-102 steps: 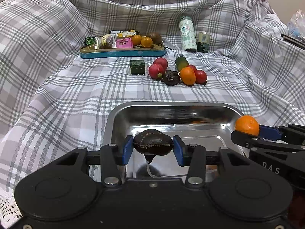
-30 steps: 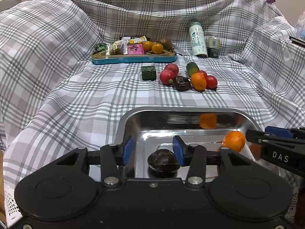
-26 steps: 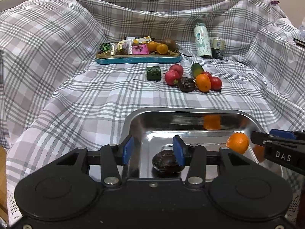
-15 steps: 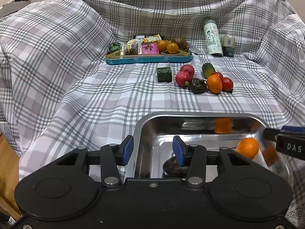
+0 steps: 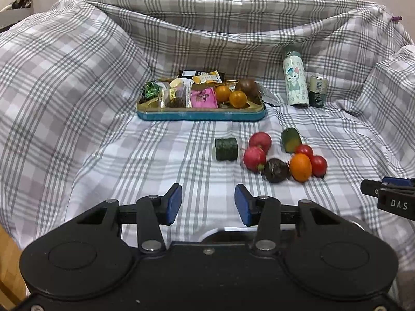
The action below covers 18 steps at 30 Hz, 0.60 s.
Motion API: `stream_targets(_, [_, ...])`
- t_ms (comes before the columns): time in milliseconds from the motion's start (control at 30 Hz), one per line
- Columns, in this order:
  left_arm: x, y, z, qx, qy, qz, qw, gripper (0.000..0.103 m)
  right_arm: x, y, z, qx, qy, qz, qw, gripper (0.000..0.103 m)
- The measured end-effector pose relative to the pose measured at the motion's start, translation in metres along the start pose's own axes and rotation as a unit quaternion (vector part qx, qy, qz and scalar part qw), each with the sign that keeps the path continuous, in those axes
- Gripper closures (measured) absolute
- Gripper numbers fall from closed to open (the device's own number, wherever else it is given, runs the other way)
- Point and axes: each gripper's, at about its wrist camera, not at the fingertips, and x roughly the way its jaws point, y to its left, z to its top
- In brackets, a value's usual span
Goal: Organize fruits
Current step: 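Move the right gripper to the red tomato while the left reaches the radish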
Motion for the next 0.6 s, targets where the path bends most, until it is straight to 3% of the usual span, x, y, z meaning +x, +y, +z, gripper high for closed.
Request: stream_targets(600, [0.081, -0.013, 0.037, 0.013, 0.018, -0.025, 0.9994, 0.05, 0.071, 0.007, 0.037, -0.038, 0.0, 0.007, 0.999, 0.059])
